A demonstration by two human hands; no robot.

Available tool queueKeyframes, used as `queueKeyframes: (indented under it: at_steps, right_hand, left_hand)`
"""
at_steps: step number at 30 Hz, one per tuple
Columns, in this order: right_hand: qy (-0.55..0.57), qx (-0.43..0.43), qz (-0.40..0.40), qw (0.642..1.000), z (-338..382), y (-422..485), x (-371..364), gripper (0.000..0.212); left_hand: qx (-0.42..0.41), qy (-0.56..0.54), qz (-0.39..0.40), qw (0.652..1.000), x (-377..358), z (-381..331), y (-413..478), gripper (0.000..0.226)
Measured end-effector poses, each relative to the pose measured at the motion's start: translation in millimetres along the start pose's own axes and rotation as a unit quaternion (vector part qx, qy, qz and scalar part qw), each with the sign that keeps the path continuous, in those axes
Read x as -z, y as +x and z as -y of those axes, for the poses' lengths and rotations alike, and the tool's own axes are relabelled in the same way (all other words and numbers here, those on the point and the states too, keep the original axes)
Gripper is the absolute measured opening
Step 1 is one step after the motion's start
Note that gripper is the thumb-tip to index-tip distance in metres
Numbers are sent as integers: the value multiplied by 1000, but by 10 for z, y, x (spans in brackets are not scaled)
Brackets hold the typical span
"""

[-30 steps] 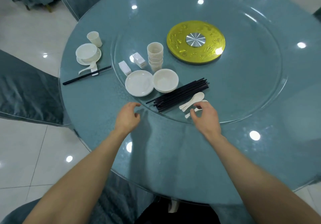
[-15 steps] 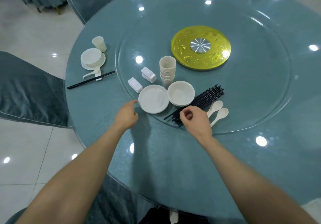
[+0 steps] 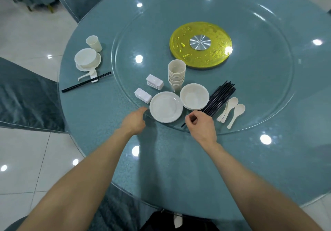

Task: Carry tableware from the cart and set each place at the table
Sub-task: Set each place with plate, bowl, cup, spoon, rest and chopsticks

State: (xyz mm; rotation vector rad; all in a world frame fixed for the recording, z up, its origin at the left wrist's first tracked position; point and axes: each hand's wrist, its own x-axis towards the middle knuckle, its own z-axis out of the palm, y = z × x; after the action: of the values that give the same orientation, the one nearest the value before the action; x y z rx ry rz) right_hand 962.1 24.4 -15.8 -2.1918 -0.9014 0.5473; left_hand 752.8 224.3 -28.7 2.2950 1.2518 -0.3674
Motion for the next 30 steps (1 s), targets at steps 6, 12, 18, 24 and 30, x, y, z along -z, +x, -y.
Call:
queueKeyframes:
  at_steps: [6,12,18,24,30]
  right_hand:
    - [7,-26,-3,1000,-37,-10,-55,15]
    - [-35,-77,-6,996,-74,54,-161,26]
    - [-39,-126,-25,991,-25,149,-289,37]
    - [-31,-144,-35,988,48,199,-382,38]
    - [-36,-141,-40,989,86,172,-418,32]
  left_hand:
    - [-5,2,1,1000,-50,-60,-55,71]
    - [-3,-8,-18,1000,-56,-165,-73,60]
    - [17,-22,-72,997,-56,-346,-47,37]
    - [53,-6,-132,990,-111,-487,-45,50]
    - [51,-9,-167,985,-142,-549,-33,45]
